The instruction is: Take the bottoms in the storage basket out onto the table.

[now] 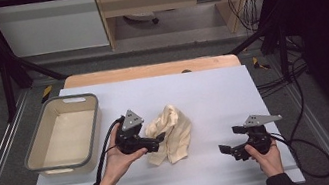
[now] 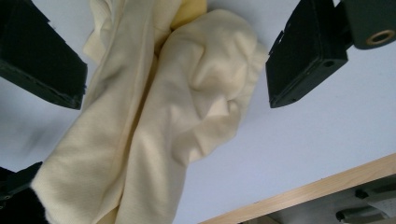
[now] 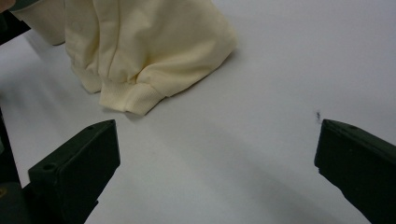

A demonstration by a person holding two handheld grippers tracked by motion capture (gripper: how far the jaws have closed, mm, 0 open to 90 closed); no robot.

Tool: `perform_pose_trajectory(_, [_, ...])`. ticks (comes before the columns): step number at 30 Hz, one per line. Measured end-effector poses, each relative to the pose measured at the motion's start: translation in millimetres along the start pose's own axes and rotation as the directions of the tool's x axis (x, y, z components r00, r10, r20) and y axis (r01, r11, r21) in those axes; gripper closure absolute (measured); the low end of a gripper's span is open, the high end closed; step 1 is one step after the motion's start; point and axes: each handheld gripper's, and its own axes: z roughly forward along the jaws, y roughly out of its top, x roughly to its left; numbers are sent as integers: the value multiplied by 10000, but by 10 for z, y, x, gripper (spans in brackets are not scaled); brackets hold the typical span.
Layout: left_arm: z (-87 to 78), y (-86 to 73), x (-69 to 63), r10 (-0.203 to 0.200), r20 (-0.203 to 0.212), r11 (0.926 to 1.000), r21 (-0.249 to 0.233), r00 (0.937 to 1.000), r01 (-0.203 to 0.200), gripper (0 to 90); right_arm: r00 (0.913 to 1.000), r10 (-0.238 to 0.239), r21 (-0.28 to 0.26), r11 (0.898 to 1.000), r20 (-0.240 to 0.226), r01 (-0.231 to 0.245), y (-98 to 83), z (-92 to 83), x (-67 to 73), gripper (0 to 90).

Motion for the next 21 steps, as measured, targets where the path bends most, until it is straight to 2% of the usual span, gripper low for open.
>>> perform_pose_trajectory(6, [-103, -58, 69, -88, -56, 10000, 41, 9999, 89, 47, 10000, 8, 5, 10000, 6, -8, 0, 0, -1, 6])
perform_pose_trajectory(21, [-407, -233, 227, 18, -386, 9997, 238, 9993, -8, 47, 10000, 9, 40, 10000, -11, -9, -3, 8, 1, 5])
